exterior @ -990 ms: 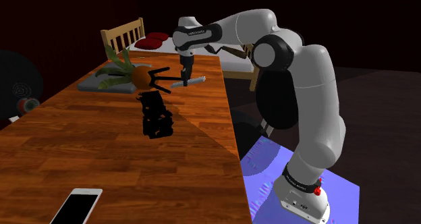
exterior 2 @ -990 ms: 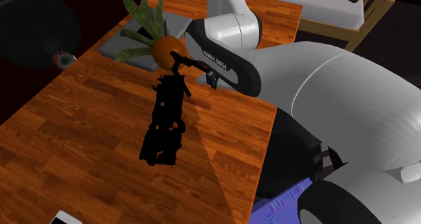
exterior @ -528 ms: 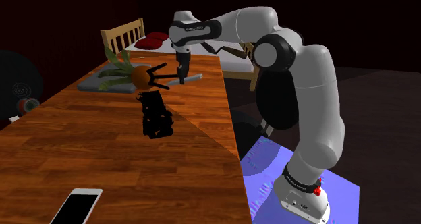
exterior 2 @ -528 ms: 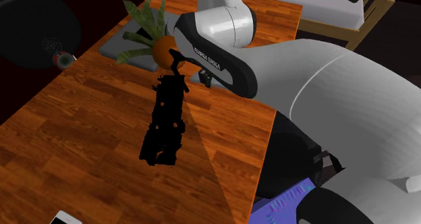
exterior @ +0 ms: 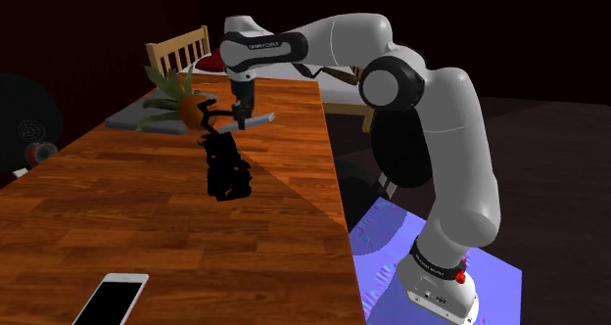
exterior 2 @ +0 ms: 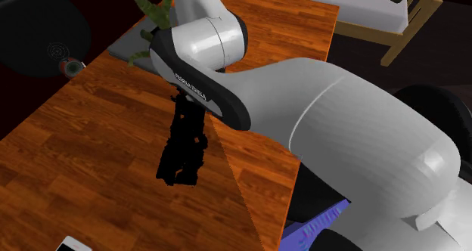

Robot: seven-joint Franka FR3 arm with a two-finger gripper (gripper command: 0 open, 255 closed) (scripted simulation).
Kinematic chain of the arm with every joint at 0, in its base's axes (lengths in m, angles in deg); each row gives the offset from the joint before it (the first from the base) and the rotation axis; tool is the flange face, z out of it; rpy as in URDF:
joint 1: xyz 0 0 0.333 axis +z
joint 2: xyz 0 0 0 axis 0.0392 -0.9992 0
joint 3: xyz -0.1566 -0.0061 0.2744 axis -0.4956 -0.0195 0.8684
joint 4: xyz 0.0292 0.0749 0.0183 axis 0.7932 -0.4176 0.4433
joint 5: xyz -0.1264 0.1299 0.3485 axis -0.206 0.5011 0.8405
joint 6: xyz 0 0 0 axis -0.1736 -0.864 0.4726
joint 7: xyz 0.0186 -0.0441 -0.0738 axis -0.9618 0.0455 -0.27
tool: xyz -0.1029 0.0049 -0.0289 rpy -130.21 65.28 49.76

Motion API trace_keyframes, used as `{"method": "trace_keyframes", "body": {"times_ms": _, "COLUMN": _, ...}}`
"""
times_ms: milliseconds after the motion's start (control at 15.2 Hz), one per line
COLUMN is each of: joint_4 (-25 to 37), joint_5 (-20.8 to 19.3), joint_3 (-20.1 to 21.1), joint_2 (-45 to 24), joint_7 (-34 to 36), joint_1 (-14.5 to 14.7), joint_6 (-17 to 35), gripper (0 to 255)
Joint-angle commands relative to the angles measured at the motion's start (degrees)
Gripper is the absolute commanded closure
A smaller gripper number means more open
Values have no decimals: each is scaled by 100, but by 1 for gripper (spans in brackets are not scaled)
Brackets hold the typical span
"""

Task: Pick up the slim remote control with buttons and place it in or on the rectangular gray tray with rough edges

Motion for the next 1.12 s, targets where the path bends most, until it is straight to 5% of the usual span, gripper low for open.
{"method": "trace_keyframes", "body": {"times_ms": 0, "joint_4": 281, "joint_5": -16, "joint_3": 72, "joint_2": -180, "joint_7": 250, "joint_1": 201, "joint_6": -75, "gripper": 255}}
{"method": "trace_keyframes", "body": {"times_ms": 330, "joint_4": 1237, "joint_5": -84, "joint_3": 202, "joint_2": -759, "joint_7": 872, "joint_1": 693, "joint_6": -438, "gripper": 255}}
{"method": "trace_keyframes", "body": {"times_ms": 1056, "joint_4": 390, "joint_5": -79, "joint_3": 199, "joint_2": -761, "joint_7": 856, "joint_1": 697, "joint_6": 409, "gripper": 255}}
